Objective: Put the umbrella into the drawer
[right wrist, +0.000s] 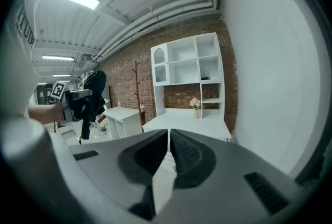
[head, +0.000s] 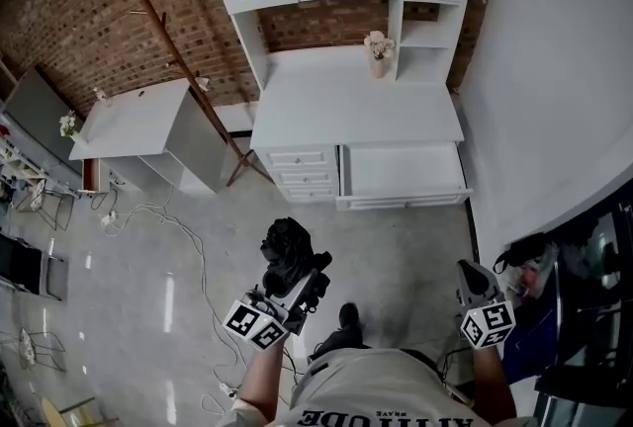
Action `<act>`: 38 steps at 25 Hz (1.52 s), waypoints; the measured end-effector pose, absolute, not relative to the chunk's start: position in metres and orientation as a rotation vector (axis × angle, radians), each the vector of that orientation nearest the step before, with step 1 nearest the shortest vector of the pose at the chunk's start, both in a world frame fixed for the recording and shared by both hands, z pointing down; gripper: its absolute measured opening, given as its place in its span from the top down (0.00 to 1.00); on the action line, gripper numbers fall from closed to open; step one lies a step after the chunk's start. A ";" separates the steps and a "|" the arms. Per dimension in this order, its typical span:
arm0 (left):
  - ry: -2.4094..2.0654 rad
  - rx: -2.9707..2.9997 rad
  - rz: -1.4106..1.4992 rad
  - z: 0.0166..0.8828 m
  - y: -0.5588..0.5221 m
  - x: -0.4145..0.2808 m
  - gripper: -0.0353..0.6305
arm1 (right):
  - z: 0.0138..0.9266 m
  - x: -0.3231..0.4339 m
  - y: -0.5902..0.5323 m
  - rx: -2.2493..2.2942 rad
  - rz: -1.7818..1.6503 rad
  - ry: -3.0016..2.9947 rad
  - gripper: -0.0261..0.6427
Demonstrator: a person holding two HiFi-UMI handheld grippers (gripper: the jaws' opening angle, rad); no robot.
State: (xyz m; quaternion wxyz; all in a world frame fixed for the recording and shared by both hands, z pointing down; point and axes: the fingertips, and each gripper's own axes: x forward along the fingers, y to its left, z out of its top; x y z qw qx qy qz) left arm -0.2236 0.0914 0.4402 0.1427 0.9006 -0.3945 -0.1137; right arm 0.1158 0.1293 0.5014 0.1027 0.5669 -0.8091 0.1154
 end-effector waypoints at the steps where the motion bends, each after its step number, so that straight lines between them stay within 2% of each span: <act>1: -1.132 2.597 -0.332 0.440 0.083 -0.228 0.55 | 0.501 0.112 0.122 1.678 0.339 -2.382 0.91; 21: -1.081 2.583 -0.360 0.451 -0.007 -0.282 0.55 | 0.487 0.062 0.031 1.715 0.320 -2.324 0.91; 38: -1.185 2.518 -0.306 0.466 -0.061 -0.246 0.55 | 0.513 0.083 -0.062 1.574 0.371 -2.419 0.91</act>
